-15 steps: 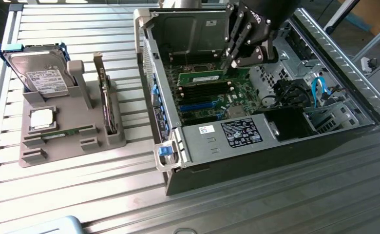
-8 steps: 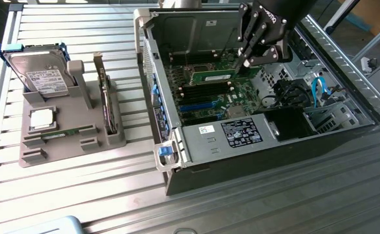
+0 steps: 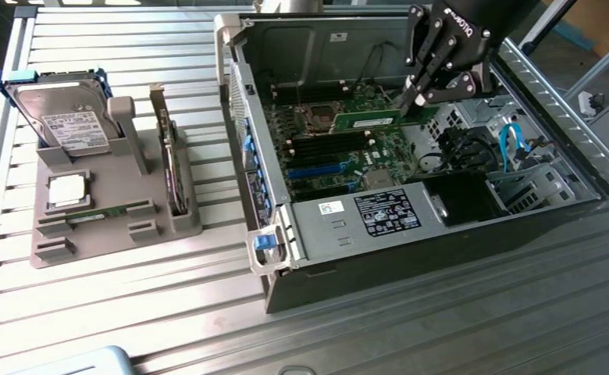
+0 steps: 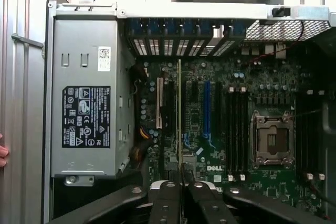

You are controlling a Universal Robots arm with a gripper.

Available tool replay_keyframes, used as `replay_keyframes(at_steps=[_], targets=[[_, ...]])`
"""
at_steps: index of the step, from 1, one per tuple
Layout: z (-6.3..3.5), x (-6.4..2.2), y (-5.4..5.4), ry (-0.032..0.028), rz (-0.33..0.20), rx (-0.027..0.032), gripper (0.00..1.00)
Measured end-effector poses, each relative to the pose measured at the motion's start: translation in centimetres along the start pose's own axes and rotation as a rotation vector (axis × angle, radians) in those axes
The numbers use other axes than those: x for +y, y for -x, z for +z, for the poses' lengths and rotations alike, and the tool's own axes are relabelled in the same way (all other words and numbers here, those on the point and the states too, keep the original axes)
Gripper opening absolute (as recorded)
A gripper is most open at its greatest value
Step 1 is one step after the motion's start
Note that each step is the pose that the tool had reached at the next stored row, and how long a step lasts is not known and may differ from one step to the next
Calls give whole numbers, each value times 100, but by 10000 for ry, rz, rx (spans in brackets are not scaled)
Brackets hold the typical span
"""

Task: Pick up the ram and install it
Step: 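Pick up the ram and move it above insertion slot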

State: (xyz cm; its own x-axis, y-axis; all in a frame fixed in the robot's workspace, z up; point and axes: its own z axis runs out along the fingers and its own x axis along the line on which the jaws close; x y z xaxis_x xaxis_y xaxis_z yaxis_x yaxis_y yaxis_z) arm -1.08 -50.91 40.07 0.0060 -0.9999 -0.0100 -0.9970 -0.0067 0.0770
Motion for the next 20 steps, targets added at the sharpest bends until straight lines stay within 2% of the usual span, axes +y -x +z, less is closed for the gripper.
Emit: replay_keyframes(at_steps=[2, 8, 11, 13, 14, 20], targets=[[-4, -56, -1, 0, -1, -1, 12], [-5, -66, -2, -5, 0, -3, 12], [-5, -66, -2, -62, -4, -5, 12], [-4, -64, -2, -219, -23, -7, 12], [-4, -62, -2, -275, -32, -7, 12], [-3, -49, -2, -556, -76, -2, 12]])
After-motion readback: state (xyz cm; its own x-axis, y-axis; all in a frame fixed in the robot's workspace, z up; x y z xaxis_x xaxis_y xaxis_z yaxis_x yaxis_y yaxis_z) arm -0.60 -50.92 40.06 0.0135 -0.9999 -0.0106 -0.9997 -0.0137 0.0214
